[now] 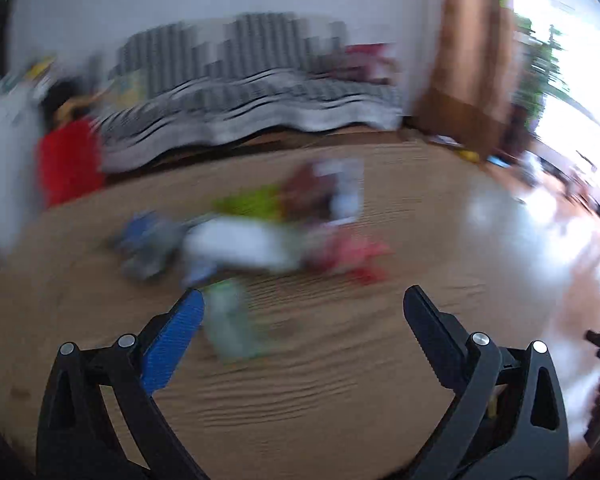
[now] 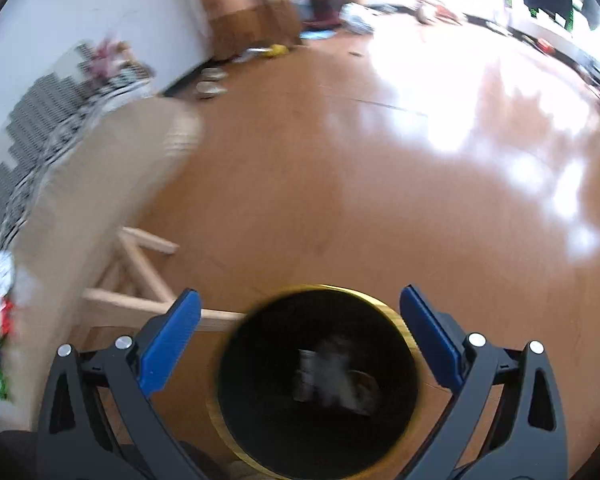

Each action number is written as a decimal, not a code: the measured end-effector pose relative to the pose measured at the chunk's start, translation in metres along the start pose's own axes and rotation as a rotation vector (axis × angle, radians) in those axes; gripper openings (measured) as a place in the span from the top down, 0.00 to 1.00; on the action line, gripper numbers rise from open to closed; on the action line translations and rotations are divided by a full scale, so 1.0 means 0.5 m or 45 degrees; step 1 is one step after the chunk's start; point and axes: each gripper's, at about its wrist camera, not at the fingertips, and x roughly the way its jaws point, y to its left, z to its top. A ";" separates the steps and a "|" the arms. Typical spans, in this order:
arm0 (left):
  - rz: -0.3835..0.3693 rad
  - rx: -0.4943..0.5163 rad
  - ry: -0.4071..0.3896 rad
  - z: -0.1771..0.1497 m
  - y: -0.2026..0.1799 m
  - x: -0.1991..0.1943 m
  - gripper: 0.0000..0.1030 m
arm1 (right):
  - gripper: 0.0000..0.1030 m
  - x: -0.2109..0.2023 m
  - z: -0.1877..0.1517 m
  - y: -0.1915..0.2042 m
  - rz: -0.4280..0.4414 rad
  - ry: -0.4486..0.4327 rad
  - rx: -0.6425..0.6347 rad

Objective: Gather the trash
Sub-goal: 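Return both tools to the table toward the green tray and red ribbon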

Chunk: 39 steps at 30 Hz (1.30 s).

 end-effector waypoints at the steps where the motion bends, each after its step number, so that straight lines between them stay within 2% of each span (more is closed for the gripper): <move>1: 0.021 -0.053 0.028 -0.009 0.053 0.007 0.06 | 0.07 -0.007 0.006 0.041 0.052 -0.011 -0.046; 4: 0.057 -0.170 0.075 -0.030 0.116 0.019 0.06 | 0.07 -0.042 0.031 0.188 0.251 -0.062 -0.237; 5: 0.030 -0.210 0.091 -0.036 0.133 0.029 0.06 | 0.07 -0.053 0.038 0.227 0.306 -0.077 -0.290; 7: 0.006 -0.213 0.107 -0.044 0.128 0.037 0.06 | 0.07 -0.086 0.053 0.348 0.464 -0.103 -0.451; 9: 0.034 -0.161 0.107 -0.033 0.117 0.050 0.06 | 0.07 -0.107 0.054 0.447 0.556 -0.103 -0.570; 12: 0.048 -0.105 0.134 -0.015 0.103 0.096 0.06 | 0.07 -0.110 0.031 0.606 0.611 -0.060 -0.792; 14: 0.048 -0.066 0.155 -0.012 0.085 0.115 0.06 | 0.07 -0.093 -0.014 0.710 0.615 0.015 -0.959; 17: 0.032 -0.029 0.209 -0.015 0.062 0.154 0.06 | 0.07 -0.054 -0.088 0.809 0.606 0.118 -1.156; 20: 0.044 -0.008 0.256 -0.026 0.059 0.189 0.06 | 0.07 -0.009 -0.144 0.853 0.592 0.126 -1.259; 23: 0.037 -0.030 0.254 -0.026 0.071 0.201 0.06 | 0.11 0.035 -0.172 0.880 0.545 0.142 -1.318; 28: 0.033 -0.038 0.258 -0.026 0.089 0.218 0.06 | 0.13 0.074 -0.186 0.890 0.550 0.185 -1.304; 31: 0.058 -0.031 0.279 -0.032 0.094 0.231 0.06 | 0.13 0.087 -0.205 0.903 0.522 0.184 -1.381; 33: 0.066 -0.007 0.287 -0.032 0.092 0.234 0.06 | 0.13 0.094 -0.211 0.896 0.548 0.197 -1.377; 39: 0.082 -0.001 0.293 -0.031 0.093 0.236 0.06 | 0.05 0.105 -0.205 0.890 0.564 0.220 -1.356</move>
